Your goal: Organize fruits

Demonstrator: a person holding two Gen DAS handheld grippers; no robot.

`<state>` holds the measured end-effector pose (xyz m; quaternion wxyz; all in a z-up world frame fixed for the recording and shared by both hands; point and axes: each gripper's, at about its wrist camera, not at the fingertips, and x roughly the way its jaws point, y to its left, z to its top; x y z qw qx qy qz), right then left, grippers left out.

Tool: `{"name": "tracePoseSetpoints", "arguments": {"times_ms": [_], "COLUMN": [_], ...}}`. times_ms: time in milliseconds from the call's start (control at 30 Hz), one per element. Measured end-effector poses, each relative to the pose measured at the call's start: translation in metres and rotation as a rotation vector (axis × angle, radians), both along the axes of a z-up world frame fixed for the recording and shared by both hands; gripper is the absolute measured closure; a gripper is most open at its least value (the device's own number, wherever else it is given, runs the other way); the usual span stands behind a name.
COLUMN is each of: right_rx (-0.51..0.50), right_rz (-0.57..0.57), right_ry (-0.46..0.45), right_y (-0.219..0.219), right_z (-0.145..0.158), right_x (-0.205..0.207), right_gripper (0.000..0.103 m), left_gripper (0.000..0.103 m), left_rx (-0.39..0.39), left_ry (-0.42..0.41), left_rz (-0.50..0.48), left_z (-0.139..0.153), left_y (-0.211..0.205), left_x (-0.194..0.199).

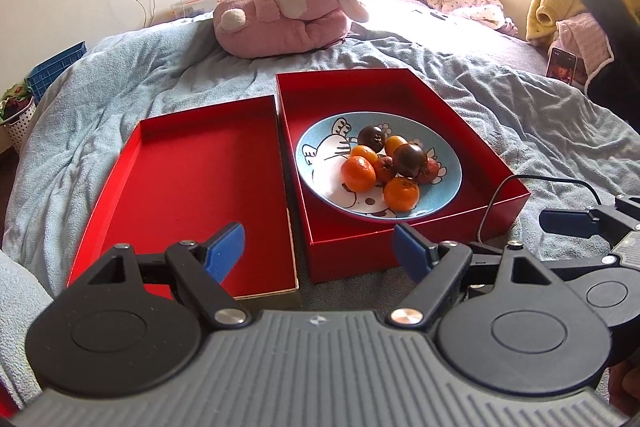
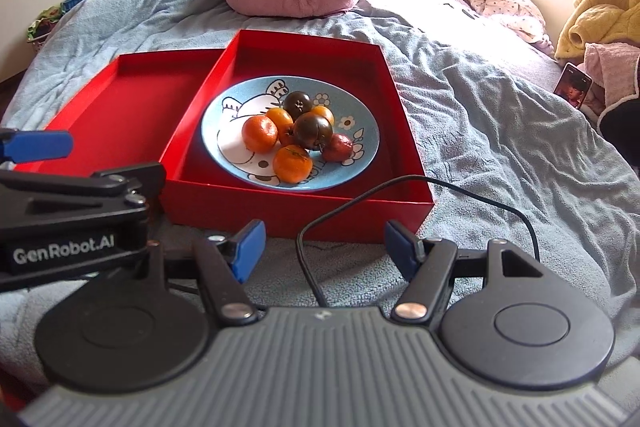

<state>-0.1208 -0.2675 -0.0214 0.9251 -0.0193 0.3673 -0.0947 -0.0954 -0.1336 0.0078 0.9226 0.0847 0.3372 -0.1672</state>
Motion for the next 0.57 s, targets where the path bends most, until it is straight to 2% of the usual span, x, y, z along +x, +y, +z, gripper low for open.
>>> {"name": "tracePoseSetpoints", "arguments": {"times_ms": [333,567], "right_rx": [0.003,0.010], "right_rz": [-0.018,-0.017], "right_ry": [0.022,0.028], "right_y": [-0.0053,-0.0059], "right_z": [-0.0070,-0.0093], "right_x": [-0.0012,0.0001], "right_gripper": [0.035,0.035], "left_gripper": [0.018,0.018], "left_rx": [0.006,-0.004], "left_ry": [0.024,0.011], "left_rz": [-0.023,-0.039], "left_z": [-0.0055,-0.0051], "left_y": [-0.0057,-0.0068], "left_x": [0.0032,0.0009]}}
